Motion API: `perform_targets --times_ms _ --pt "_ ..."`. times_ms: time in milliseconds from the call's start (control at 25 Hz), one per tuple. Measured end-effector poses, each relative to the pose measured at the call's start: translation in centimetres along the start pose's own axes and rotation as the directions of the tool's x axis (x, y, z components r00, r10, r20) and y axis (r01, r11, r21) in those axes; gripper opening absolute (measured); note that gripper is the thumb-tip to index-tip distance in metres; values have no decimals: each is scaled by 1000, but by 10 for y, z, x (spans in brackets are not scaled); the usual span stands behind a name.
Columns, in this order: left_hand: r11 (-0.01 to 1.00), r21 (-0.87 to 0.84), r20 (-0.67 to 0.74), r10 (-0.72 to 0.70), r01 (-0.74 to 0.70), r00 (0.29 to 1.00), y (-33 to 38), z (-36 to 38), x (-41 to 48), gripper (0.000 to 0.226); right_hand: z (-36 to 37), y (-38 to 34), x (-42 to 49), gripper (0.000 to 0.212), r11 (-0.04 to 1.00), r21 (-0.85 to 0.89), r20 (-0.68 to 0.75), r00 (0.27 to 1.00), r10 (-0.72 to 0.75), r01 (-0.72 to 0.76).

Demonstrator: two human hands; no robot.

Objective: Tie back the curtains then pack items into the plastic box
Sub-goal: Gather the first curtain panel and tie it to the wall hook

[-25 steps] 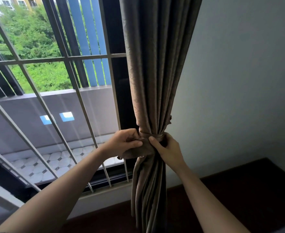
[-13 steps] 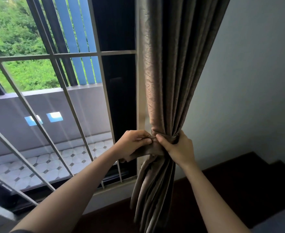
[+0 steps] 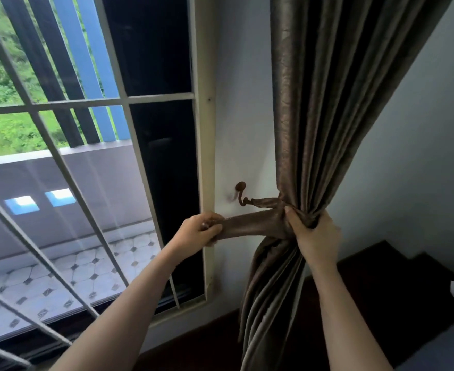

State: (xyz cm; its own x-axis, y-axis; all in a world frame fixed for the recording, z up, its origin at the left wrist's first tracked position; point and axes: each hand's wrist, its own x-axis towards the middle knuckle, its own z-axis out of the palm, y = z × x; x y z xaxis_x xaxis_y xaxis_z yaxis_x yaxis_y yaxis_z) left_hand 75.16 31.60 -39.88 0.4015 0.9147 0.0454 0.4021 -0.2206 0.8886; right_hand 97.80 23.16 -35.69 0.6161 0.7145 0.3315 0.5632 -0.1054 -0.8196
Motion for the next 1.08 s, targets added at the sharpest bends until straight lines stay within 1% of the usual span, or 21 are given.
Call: perform_targets --times_ms 80,160,200,240,280,320,360,400,440,480,520,560,600,680,760,800,840,880,920,1000,1080 --pt "994 101 -113 40 -28 993 9 16 14 15 1 0 4 48 1000 1 9 1000 4 -4" --pt "989 147 -123 37 -18 992 19 25 32 25 1 2 6 48 1000 -11 23 1000 19 -19" --pt "992 127 -115 13 1 993 25 30 41 30 1 2 7 48 1000 -14 28 999 26 -26" --pt "998 52 -124 -33 39 992 29 34 49 33 1 2 7 48 999 -14 26 999 30 -29" --pt "991 -111 -151 -98 81 984 33 39 55 33 2 3 8 48 1000 -18 20 999 25 -25" --pt "946 -308 -186 -168 105 968 37 43 59 31 3 4 8 48 1000 -24 11 1000 19 -19" --pt "880 -462 -219 -233 110 947 39 48 63 26 4 5 9 47 999 -30 7 1000 18 -18" --pt "831 -547 -254 -281 102 926 40 54 66 21 4 5 10 46 999 -33 4 1000 21 -21" --pt "818 -567 -285 -309 100 907 40 59 69 15 3 5 10 46 999 -36 4 1000 23 -22" --pt "857 -501 -316 -313 122 896 38 63 72 8 2 5 10 46 999 -35 8 1000 23 -23" --pt "918 -363 -334 -290 162 897 36 66 76 3 2 4 10 47 999 -29 15 1000 19 -19" --pt "958 -197 -326 -266 210 907 36 68 79 7 2 5 9 47 1000 -20 20 1000 16 -16" --pt "966 -59 -302 -259 253 918 35 69 84 13 3 5 9 47 1000 -14 22 1000 15 -14" --pt "937 122 -226 -295 328 928 35 69 90 21 5 6 9 47 1000 -6 17 1000 10 -10" --pt "897 268 -186 -311 352 932 39 68 91 26 7 8 10 47 1000 10 15 1000 1 -2" --pt "900 283 -197 -285 332 938 39 69 90 31 7 8 10 47 1000 17 19 1000 0 0" --pt "922 237 -230 -255 308 939 38 70 88 36 7 8 10 47 1000 24 25 1000 -1 1" --pt "947 144 -269 -241 286 933 37 71 85 40 7 8 10 47 1000 29 27 1000 -2 1" --pt "962 87 -309 -220 258 925 35 72 86 40 7 8 9 47 1000 30 28 1000 -4 3" --pt "964 157 -349 -148 213 925 31 73 91 32 7 7 8 45 1000 27 32 999 -8 7" --pt "959 191 -369 -127 209 921 27 73 97 24 6 7 8 45 1000 24 39 999 -9 8"
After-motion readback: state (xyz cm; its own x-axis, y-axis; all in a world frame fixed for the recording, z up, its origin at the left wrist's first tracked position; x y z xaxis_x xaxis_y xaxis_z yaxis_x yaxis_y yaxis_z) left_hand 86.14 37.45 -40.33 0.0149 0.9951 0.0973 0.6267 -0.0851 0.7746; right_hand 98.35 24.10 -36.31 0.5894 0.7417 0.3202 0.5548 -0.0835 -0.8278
